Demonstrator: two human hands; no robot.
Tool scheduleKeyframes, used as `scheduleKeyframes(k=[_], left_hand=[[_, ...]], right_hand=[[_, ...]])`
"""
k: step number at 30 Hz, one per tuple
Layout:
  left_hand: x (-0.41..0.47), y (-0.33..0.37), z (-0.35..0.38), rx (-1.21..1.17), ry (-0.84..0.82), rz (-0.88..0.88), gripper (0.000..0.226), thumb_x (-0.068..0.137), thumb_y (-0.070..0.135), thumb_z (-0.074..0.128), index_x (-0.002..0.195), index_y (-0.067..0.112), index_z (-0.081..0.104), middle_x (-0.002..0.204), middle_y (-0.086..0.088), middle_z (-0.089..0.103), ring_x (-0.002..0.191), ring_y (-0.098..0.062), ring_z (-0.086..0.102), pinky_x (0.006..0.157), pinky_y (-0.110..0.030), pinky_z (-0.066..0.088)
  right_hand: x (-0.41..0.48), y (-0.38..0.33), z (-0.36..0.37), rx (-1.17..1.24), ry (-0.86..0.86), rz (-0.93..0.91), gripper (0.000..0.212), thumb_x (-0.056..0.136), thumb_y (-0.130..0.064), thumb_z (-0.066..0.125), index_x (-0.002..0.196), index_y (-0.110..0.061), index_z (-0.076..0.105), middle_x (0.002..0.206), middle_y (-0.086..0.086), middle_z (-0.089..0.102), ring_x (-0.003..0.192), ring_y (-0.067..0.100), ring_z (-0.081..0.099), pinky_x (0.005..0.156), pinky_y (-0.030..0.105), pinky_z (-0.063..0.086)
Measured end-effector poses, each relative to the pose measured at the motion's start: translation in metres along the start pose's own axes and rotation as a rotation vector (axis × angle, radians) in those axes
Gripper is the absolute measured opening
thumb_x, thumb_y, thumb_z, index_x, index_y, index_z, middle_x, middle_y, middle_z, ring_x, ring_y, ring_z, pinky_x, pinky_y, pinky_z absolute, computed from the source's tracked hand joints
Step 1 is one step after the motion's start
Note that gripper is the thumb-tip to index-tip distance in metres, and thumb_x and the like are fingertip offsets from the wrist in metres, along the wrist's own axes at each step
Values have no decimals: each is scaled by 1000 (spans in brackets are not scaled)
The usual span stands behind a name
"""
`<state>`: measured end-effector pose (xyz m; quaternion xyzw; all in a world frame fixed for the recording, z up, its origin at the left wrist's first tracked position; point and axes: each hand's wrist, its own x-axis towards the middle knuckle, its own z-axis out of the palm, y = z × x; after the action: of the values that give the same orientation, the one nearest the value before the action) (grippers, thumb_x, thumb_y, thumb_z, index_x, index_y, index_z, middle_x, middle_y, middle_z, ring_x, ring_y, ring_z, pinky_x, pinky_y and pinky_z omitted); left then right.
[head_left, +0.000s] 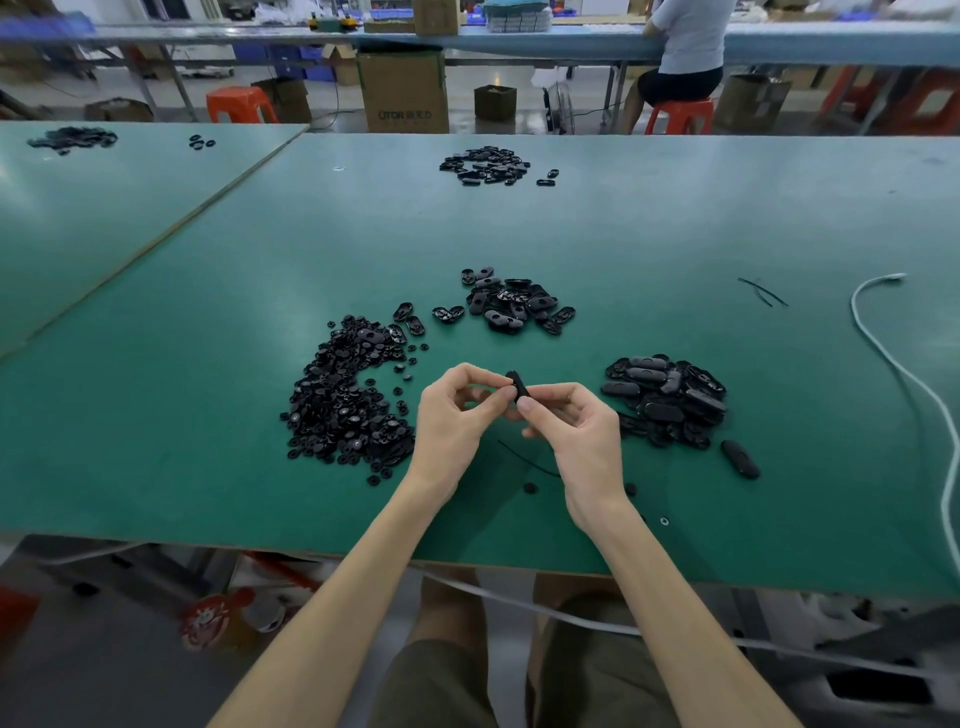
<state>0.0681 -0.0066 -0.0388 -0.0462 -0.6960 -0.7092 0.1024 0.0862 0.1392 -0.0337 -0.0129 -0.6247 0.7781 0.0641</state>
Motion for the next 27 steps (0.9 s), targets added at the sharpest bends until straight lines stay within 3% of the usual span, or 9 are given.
scheduleKeyframes(k=[3,8,13,17,20,23,27], left_hand=[[1,0,-1,-51,9,-20,10,87,7,80,90,13,73,108,-1,75,87,-19,74,74,-23,55],[1,2,-2,-111,-34,-46,22,89,12,79,108,8,68,106,-4,78,91,-19,76,78,-23,56],[0,5,0,-141,-81,-19,18,92,11,76,108,5,70,109,-10,78,101,-24,74,88,-28,57],[-1,7,-1,-179,-38,-26,16,95,9,71,111,8,68,107,-10,78,99,-30,75,92,-31,58],[-1,7,-1,-169,-25,-30,20,97,6,69,115,13,74,104,-10,78,97,-28,74,92,-36,60],[0,6,-1,-137,-31,-31,24,96,2,68,116,12,76,102,-10,78,83,-21,71,86,-32,59],[0,5,-1,-95,-82,-48,25,93,-2,70,115,8,77,91,-7,78,79,-15,70,83,-26,57]], right_hand=[[0,1,1,11,-9,3,10,91,1,77,97,-3,70,92,11,80,90,26,79,69,24,59],[1,2,0,39,-20,-4,11,90,1,78,96,-5,71,96,12,79,93,27,78,73,26,59],[2,3,0,47,-28,-17,11,92,0,76,98,-8,72,96,6,80,91,20,77,73,25,59],[3,5,-1,-46,-61,-29,11,94,-8,76,103,-13,78,101,1,81,97,20,76,76,25,58],[4,7,-1,-88,-44,-34,10,94,-12,77,103,-16,78,99,-3,80,92,14,73,70,21,54],[5,7,-2,-56,18,-22,11,93,-14,78,103,-17,74,97,-3,77,89,13,71,69,22,54],[5,7,-1,-43,22,-25,10,95,-10,75,104,-12,73,92,-2,78,84,11,72,67,21,54]])
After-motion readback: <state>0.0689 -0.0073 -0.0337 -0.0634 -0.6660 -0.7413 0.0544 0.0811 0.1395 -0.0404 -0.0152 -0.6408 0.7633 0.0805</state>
